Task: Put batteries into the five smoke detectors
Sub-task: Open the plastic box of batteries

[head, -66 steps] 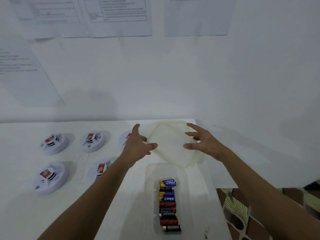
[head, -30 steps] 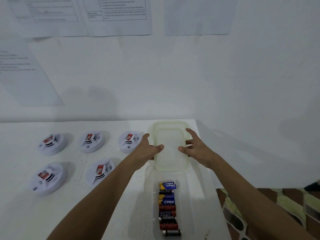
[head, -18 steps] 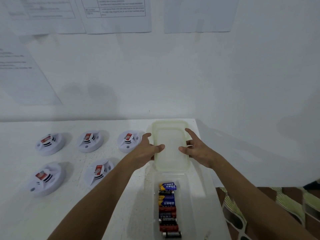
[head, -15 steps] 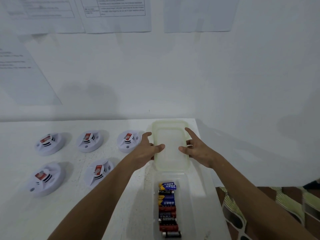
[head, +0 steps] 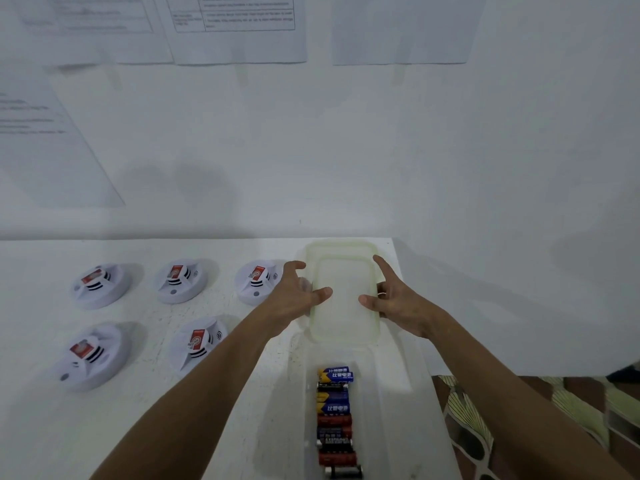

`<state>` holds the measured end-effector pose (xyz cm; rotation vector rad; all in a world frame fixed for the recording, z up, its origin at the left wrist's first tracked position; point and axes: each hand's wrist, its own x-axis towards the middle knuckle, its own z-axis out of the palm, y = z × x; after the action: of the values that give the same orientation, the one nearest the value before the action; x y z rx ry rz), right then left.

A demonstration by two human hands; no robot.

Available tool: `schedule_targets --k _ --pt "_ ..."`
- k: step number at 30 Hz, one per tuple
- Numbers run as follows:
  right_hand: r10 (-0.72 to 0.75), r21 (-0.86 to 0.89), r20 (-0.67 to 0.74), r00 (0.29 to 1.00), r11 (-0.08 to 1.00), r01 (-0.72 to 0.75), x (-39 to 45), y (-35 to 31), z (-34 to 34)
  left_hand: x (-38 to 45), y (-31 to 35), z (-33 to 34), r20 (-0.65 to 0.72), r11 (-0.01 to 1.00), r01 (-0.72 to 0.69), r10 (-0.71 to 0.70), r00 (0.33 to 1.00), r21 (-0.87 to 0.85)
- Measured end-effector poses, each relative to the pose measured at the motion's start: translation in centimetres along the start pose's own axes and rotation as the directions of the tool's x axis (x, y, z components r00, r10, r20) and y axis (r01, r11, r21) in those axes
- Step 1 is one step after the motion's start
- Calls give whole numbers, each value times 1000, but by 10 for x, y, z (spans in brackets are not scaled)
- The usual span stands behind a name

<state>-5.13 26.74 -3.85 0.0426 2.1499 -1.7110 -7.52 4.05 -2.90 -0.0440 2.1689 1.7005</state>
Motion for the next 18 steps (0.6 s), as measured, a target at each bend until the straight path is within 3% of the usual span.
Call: schedule_targets --k 9,13,18 --pt "-43 -69 -59 997 997 38 -5 -6 0 -1 5 0 -7 999 6 -6 1000 45" --pt "-65 -166 -181 981 986 35 -10 -8 -2 -9 8 1 -37 994 28 -25 999 101" --pt "-47 -89 -286 957 996 23 -17 -2 3 -34 0 8 -8 978 73 -73 997 196"
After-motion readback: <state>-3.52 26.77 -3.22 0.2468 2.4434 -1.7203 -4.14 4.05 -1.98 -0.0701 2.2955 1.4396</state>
